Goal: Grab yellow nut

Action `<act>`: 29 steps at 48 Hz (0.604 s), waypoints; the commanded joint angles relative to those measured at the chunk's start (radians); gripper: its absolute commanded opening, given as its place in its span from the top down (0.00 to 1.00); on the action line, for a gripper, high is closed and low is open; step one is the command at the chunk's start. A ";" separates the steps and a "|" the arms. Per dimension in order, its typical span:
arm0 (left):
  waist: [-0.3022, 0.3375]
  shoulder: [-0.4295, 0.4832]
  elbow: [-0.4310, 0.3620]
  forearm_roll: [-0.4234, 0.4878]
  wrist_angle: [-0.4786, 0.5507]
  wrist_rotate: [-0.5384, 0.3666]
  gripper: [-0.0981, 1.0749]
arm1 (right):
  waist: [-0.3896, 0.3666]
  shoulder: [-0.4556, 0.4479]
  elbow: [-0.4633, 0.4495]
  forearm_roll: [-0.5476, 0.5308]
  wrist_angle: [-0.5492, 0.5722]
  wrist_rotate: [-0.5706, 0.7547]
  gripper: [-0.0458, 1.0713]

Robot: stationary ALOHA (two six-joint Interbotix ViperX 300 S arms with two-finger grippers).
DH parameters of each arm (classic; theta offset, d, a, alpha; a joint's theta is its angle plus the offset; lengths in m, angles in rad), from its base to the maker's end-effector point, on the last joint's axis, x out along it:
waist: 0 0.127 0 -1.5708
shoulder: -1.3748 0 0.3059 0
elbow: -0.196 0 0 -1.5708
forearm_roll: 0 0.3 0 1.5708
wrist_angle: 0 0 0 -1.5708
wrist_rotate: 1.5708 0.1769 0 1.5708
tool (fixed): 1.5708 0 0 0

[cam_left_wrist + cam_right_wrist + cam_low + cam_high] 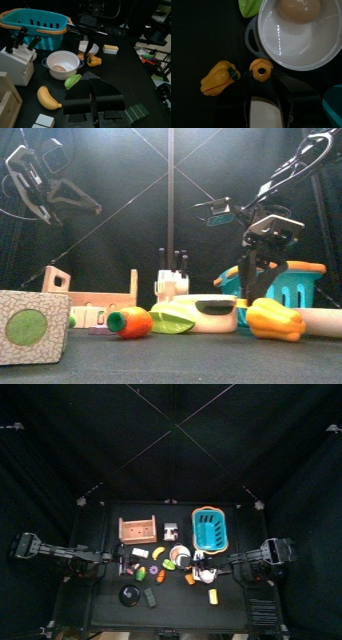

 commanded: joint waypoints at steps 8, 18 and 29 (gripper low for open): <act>0.002 0.002 -0.015 -0.003 -0.009 0.000 0.93 | 0.005 -0.026 -0.031 -0.003 -0.008 0.002 0.39; 0.002 0.002 -0.015 -0.003 -0.011 0.000 0.93 | 0.005 -0.026 -0.029 0.003 -0.008 0.002 0.39; 0.002 0.002 -0.020 -0.002 -0.025 0.000 0.93 | 0.011 -0.035 -0.038 0.017 0.003 0.003 0.39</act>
